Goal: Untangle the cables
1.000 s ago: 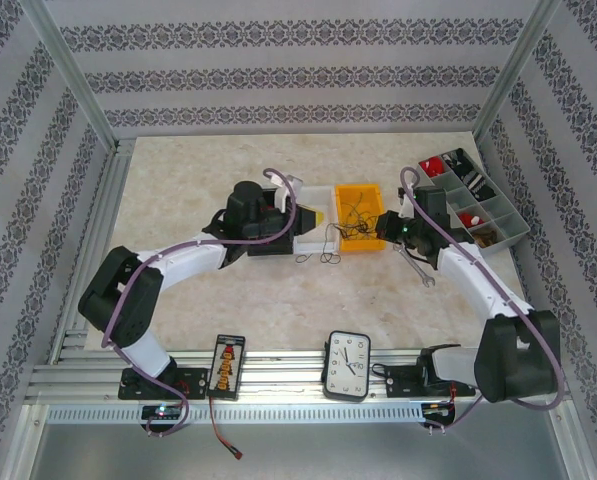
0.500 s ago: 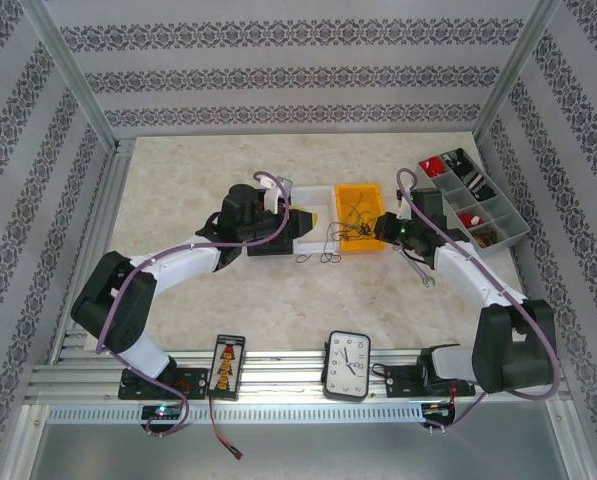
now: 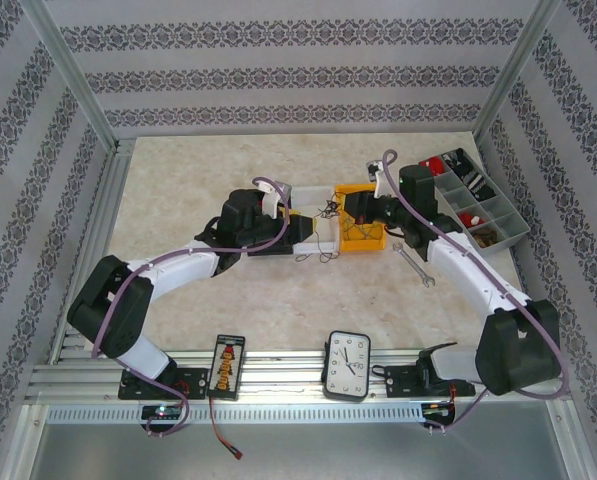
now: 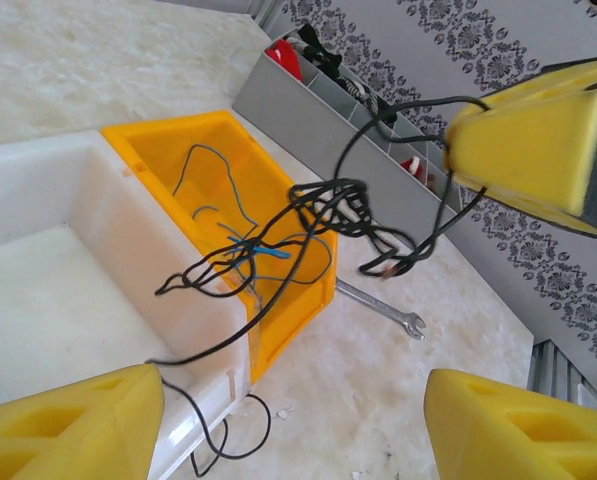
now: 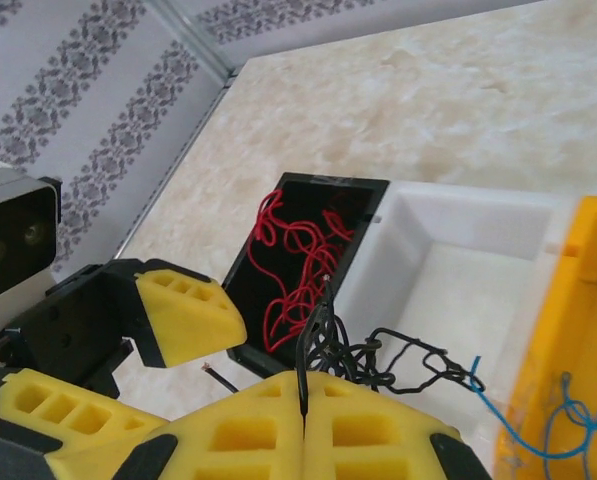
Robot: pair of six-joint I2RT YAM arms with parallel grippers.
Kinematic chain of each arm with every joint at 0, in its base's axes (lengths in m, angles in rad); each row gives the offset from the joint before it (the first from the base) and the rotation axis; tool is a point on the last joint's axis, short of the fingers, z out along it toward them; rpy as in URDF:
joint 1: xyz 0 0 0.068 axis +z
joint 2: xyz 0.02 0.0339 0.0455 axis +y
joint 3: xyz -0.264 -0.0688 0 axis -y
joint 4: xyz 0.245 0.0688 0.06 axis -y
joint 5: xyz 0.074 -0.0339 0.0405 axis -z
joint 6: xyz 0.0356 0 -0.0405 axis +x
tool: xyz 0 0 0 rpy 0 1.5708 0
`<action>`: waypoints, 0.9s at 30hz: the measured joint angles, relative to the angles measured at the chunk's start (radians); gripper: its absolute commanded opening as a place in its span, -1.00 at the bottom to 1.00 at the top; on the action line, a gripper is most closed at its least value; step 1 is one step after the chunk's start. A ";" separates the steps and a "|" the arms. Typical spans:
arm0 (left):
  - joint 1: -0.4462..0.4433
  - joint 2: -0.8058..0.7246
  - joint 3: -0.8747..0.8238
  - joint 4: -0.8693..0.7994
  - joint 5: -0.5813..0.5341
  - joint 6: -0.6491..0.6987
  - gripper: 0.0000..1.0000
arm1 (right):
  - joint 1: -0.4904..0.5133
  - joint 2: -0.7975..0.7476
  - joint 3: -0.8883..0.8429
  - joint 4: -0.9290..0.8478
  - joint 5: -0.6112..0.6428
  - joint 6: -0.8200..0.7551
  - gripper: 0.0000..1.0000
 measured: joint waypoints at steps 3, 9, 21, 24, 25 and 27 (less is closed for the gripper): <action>-0.002 -0.005 0.000 0.000 0.003 0.011 0.40 | 0.021 0.028 0.001 -0.006 -0.021 0.000 -0.90; -0.027 0.012 0.046 -0.035 0.041 0.060 0.39 | 0.033 0.036 0.001 -0.027 -0.071 -0.001 -0.89; -0.038 0.202 0.272 -0.063 0.192 0.138 -0.16 | -0.045 0.036 -0.004 -0.053 -0.155 0.024 -0.89; -0.038 0.233 0.277 -0.063 0.204 0.133 -0.15 | -0.064 0.029 -0.005 -0.040 -0.222 0.050 -0.89; -0.038 0.246 0.277 -0.063 0.208 0.130 -0.15 | -0.069 0.024 -0.006 -0.035 -0.241 0.058 -0.89; -0.038 0.264 0.277 -0.063 0.207 0.130 -0.14 | -0.080 0.013 -0.010 -0.026 -0.272 0.068 -0.89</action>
